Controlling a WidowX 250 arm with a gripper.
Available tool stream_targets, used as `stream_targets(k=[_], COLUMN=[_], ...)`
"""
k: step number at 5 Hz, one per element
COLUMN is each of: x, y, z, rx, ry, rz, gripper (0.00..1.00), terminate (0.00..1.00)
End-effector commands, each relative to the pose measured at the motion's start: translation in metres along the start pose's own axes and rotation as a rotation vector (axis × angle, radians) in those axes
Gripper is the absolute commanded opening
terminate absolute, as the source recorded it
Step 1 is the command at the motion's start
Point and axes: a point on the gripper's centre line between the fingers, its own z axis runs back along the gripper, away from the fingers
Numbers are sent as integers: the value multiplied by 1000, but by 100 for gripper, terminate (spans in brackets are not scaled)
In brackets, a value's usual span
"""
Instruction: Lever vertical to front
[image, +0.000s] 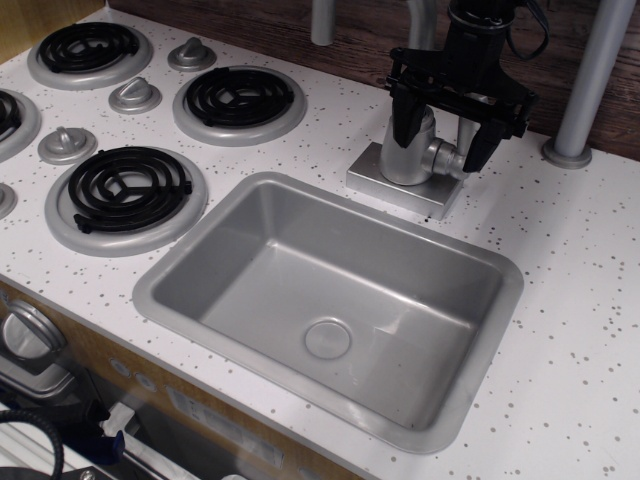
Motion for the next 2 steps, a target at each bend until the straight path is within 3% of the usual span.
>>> stream_targets(k=[1,2], x=[0,1], y=[0,-4], z=[0,12], rx=[0,7], ry=[0,-125], rz=[0,7], gripper=[100,100], terminate=[0,0])
